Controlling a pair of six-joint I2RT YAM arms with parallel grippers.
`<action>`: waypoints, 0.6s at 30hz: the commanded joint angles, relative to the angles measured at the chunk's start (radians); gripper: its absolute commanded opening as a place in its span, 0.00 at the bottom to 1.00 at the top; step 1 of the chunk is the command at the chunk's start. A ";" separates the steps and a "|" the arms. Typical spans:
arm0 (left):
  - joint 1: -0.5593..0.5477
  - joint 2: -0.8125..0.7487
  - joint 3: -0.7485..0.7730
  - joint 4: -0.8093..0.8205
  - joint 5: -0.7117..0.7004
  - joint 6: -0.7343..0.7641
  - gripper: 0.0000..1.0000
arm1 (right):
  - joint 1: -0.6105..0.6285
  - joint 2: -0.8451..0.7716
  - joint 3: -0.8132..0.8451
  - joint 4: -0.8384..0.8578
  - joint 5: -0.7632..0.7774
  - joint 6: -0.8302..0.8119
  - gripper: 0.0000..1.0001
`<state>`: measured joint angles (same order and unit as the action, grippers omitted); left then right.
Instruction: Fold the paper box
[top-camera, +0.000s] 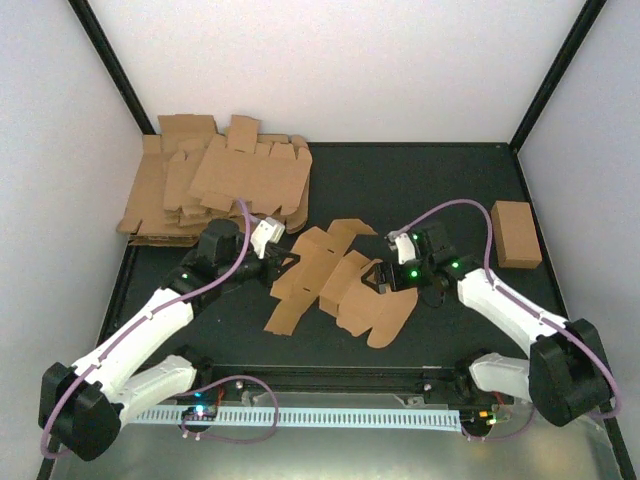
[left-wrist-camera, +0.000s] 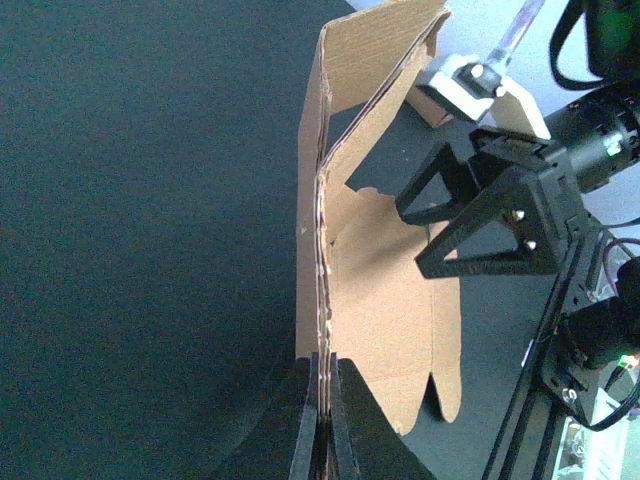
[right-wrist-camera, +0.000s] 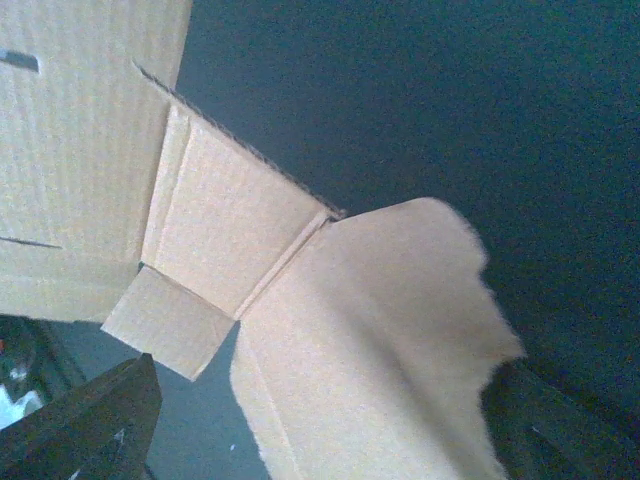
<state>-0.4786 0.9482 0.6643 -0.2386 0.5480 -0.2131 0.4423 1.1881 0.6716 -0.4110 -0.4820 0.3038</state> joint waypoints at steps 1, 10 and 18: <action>-0.005 -0.015 -0.003 0.054 0.042 -0.003 0.02 | -0.003 0.034 -0.016 0.074 -0.113 -0.031 0.93; -0.004 -0.010 -0.008 0.067 0.037 -0.014 0.02 | -0.004 0.002 -0.021 0.054 -0.135 -0.031 0.58; -0.005 0.008 -0.006 0.084 0.035 -0.023 0.02 | -0.004 -0.017 -0.021 0.027 -0.153 -0.015 0.24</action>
<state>-0.4786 0.9493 0.6567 -0.2081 0.5686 -0.2245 0.4423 1.1824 0.6537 -0.3687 -0.6064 0.2829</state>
